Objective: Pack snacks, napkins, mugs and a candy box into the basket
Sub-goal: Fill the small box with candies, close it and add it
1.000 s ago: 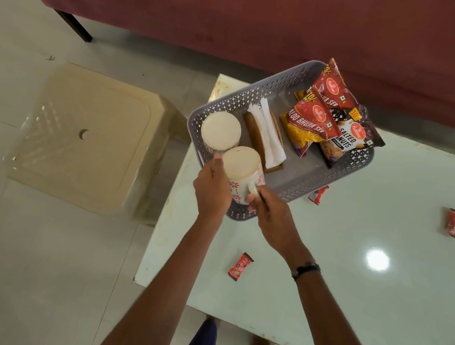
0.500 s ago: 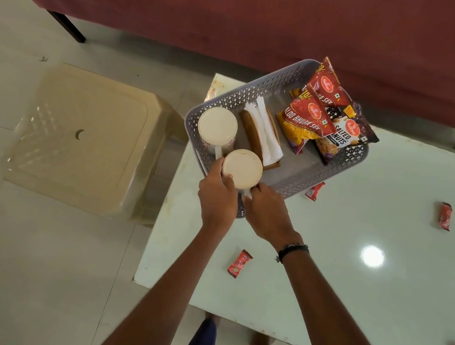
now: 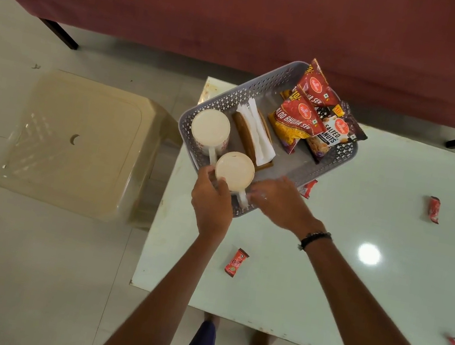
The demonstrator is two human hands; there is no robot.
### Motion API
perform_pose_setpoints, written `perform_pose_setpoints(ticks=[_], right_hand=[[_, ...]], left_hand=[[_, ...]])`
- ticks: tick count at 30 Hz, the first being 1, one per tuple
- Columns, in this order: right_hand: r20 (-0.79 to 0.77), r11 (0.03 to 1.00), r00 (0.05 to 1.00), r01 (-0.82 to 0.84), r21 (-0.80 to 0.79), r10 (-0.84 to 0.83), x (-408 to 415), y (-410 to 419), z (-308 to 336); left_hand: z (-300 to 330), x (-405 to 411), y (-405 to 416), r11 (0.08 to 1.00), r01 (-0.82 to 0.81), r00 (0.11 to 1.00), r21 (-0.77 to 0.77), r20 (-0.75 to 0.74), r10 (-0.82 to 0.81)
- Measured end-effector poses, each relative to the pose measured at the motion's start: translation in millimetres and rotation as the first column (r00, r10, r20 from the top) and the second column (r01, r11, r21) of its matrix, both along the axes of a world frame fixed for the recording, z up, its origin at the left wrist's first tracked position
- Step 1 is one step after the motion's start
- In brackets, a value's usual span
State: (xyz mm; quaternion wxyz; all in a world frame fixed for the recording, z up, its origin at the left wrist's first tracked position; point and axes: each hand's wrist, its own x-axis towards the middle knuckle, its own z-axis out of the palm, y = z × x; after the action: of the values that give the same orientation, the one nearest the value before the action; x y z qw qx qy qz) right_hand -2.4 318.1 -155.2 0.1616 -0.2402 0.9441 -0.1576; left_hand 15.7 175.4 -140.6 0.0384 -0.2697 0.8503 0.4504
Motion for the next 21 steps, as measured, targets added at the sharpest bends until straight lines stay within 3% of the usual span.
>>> perform_pose_setpoints(ticks=[3,6,10,13,17,21], right_hand=[[-0.129,0.971,0.968,0.201,-0.129,-0.217,-23,29,16],[-0.200,0.897,0.876,0.414,-0.152,-0.439,-58,60,28],[-0.200,0.765,0.740,0.604,-0.223,-0.643,-112,91,39],[-0.145,0.702,0.686,0.694,-0.164,-0.713,-140,107,29],[-0.019,0.699,0.699,0.715,0.005,-0.715,-149,112,10],[0.086,0.664,0.666,0.746,-0.050,-0.741,-152,117,-2]], left_hand=[[1,-3,-3,1.000,-0.021,0.994,0.000,-0.108,0.021],[3,-12,-3,0.996,-0.093,0.982,-0.017,-0.168,0.088],[5,-22,-2,0.980,-0.196,0.973,-0.029,-0.131,0.191],[2,-26,-4,0.970,-0.244,0.969,-0.010,-0.027,0.244],[-3,-31,-6,0.951,-0.307,0.946,0.039,0.125,0.301],[-7,-37,-9,0.942,-0.335,0.937,0.031,0.115,0.330]])
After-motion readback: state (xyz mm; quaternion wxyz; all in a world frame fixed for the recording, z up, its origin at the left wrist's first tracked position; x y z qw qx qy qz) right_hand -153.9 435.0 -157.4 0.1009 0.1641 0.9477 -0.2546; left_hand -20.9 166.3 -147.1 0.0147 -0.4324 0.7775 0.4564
